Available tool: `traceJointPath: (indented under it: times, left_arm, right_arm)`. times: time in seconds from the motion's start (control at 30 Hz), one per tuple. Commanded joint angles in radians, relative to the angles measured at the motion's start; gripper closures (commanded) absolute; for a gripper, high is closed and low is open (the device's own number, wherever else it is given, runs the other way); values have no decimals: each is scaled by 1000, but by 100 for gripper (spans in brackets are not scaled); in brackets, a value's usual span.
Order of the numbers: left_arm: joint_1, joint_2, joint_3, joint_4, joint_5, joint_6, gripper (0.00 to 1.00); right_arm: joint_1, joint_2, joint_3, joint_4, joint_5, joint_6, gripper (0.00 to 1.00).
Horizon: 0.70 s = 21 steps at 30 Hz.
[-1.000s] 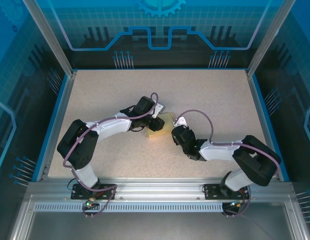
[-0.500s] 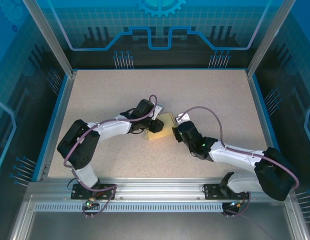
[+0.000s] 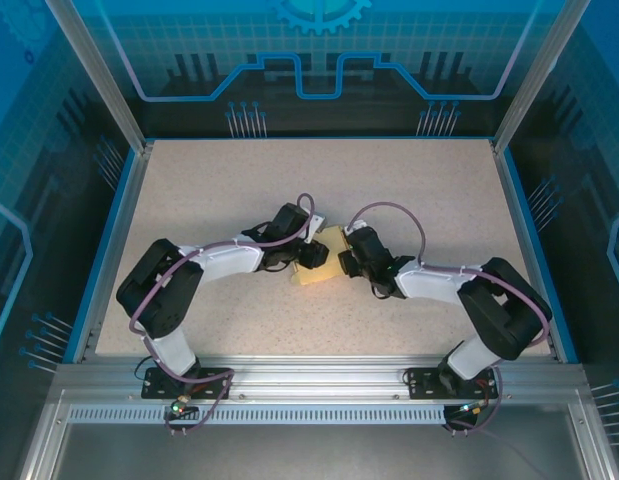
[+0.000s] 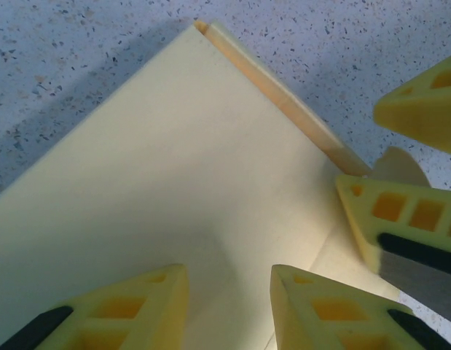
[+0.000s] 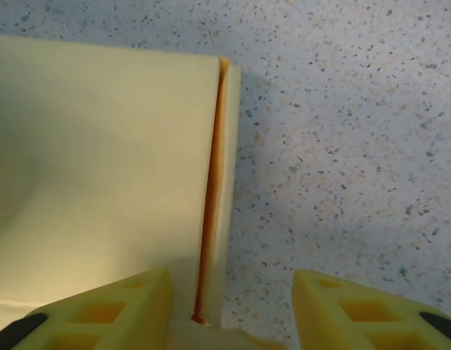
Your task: Fold the paper box
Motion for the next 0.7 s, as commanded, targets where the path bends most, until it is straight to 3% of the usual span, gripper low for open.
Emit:
traceJointPath:
  times: [0.0,0.67]
  left_arm:
    - [-6,11,-19,5,-12,-18,63]
    - [6,-35,9,-15,-114,33,53]
  right_arm:
    - [-16,51,29,-5,-23,15,52]
    - [-19,-44,3,-37,26,-14,51]
